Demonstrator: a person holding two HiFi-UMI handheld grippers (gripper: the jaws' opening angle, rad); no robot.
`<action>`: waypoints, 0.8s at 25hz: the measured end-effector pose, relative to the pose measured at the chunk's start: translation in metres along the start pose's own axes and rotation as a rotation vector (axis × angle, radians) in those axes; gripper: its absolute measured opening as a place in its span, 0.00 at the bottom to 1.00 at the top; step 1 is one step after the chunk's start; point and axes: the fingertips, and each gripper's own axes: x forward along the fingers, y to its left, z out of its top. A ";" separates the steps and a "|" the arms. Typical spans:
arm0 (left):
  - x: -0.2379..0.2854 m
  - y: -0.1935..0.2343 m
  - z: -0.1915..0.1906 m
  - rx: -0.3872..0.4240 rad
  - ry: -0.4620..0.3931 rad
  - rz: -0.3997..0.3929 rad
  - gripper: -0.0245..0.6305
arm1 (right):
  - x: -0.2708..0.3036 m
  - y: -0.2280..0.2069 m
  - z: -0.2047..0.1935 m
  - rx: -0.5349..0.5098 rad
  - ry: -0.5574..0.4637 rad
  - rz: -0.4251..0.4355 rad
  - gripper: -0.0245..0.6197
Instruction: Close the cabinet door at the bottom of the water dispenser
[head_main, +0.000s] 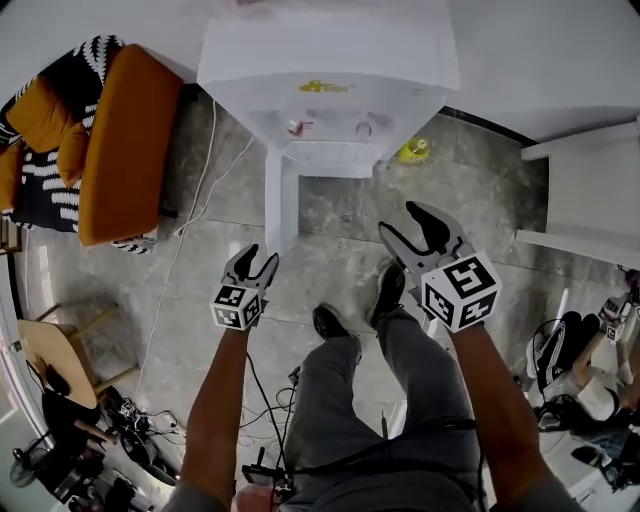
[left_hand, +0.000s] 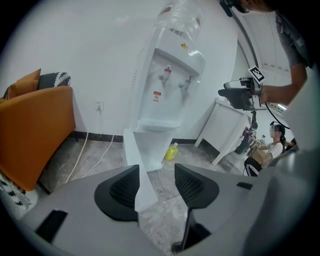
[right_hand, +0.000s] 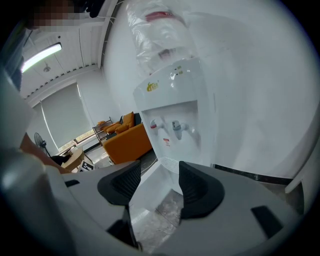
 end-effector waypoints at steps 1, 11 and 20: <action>0.003 0.001 -0.007 -0.006 0.007 0.000 0.38 | 0.002 -0.001 -0.004 0.000 0.005 0.002 0.44; 0.036 0.009 -0.058 -0.019 0.054 -0.003 0.47 | 0.024 -0.013 -0.046 0.004 0.035 0.005 0.45; 0.055 -0.004 -0.076 0.017 0.055 -0.030 0.49 | 0.037 -0.030 -0.087 0.037 0.065 -0.010 0.45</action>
